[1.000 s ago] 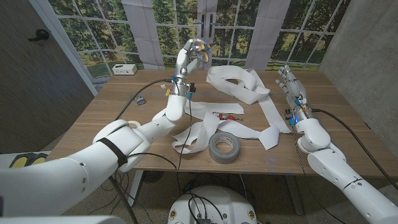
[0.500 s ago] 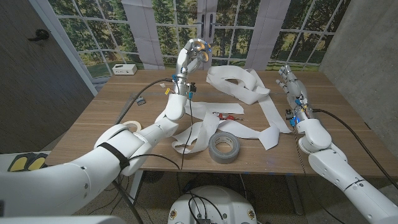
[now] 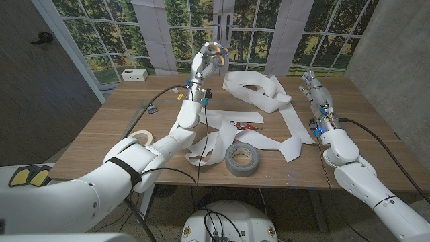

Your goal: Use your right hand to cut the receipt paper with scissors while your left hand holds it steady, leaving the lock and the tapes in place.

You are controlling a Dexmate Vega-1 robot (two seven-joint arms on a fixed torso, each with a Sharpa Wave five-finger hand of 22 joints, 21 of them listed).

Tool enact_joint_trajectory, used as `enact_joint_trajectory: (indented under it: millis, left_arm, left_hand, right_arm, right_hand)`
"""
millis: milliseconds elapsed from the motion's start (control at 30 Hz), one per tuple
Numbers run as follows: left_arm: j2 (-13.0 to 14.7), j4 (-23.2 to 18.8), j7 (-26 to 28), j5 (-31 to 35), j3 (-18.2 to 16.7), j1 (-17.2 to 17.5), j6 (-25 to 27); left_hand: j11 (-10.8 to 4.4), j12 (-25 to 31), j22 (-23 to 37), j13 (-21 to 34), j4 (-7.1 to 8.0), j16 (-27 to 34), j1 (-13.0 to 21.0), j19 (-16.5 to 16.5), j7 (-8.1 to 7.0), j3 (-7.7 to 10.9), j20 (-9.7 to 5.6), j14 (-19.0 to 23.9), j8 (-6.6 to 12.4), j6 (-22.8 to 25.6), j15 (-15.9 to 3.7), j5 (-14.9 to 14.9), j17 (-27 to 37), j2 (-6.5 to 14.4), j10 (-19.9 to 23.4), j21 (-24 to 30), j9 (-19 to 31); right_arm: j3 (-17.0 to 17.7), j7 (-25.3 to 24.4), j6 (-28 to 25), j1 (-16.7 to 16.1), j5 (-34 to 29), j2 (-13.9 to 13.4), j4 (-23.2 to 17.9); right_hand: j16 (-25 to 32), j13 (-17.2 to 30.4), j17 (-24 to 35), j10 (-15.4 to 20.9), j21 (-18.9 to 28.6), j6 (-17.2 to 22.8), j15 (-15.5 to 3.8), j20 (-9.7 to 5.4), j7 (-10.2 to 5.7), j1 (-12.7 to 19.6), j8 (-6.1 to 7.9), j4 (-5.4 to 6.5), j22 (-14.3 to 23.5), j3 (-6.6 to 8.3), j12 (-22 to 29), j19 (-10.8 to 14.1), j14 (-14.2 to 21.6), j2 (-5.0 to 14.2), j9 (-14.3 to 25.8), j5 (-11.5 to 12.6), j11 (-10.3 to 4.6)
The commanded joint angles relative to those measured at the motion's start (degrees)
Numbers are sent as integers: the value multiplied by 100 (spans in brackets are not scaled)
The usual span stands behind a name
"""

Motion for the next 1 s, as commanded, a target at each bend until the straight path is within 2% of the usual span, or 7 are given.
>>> enact_joint_trajectory:
  millis: [33, 100, 333, 400, 500, 700, 1000]
  left_arm:
    - [-24, -165, -660, -344, -183, 73, 149]
    - [11, -282, -723, -366, -191, 115, 227]
    - [12, -462, -902, -505, -238, 208, 378]
    - [-24, -438, -1000, -600, -259, 206, 377]
    - [-53, -374, -1082, -632, -272, 182, 340]
    - [-134, -94, -1091, -550, -294, 67, 149]
    - [-209, 173, -1121, -493, -317, -50, -40]
  left_hand:
    - [35, 519, -96, 548, 224, -261, -473, -58, 18, 245, 131, -312, 59, -52, -428, 7, -231, 217, 160, -92, -16]
    - [36, 518, -119, 588, 231, -297, -545, -129, 12, 272, 388, -397, 82, -57, -407, 7, -301, 203, 149, -155, -19]
    - [39, 506, -142, 616, 237, -287, -644, -110, 9, 325, 550, -461, 115, -102, -398, 8, -385, 214, 131, -232, -11]
    - [76, 514, -145, 647, 169, -299, -601, -198, 72, 398, 419, -524, 121, -118, -450, 18, -427, 227, 123, -313, -36]
    - [85, 520, -145, 668, 90, -315, -530, -177, 72, 458, 374, -602, 127, -121, -511, 24, -451, 227, 120, -341, -56]
    - [121, 513, -136, 644, 2, -305, -439, -574, 159, 513, -238, -851, 143, -128, -521, 8, -459, 240, 118, -602, -116]
    - [136, 550, -134, 613, -11, -227, -382, -598, 234, 495, -401, -851, 172, -91, -539, 3, -412, 270, 105, -672, -141]
  right_arm:
    - [15, -47, 8, -63, -22, 48, -47]
    - [15, -51, 12, -72, -30, 51, -47]
    - [42, -58, 30, -116, -31, 54, -66]
    - [53, -67, 28, -130, -48, 44, -78]
    - [67, -70, 30, -145, -60, 36, -91]
    - [87, -68, 11, -162, -46, 32, -114]
    - [70, -22, 38, -123, -44, 48, -55]
  right_hand:
    - [16, 24, 12, -4, -6, 29, -5, 22, -23, -39, -8, 10, 17, 15, 23, 21, 52, 4, 18, -5, 6]
    - [16, 24, 12, -4, -6, 32, -4, 23, -18, -39, -7, 10, 17, 16, 23, 21, 53, 3, 18, -5, 9]
    - [14, 24, 12, -2, -6, 30, -3, 28, -23, -42, -8, 8, 17, 19, 24, 24, 51, -3, 17, -6, 2]
    - [13, 24, 12, 2, -7, 29, -2, 30, -27, -42, -8, 8, 17, 20, 25, 22, 49, -2, 17, -6, -5]
    - [13, 24, 12, -6, -7, 29, -1, 29, -27, -43, -8, 8, 17, 22, 22, 23, 48, -3, 17, -6, 0]
    - [12, 24, 13, -3, -6, 31, -2, 35, -30, -48, -8, 9, 17, 27, 23, 26, 48, -5, 17, -7, 0]
    - [13, 24, 12, -8, -5, 31, -2, 37, -31, -48, -8, 6, 17, 35, 21, 30, 52, -6, 17, -7, -3]
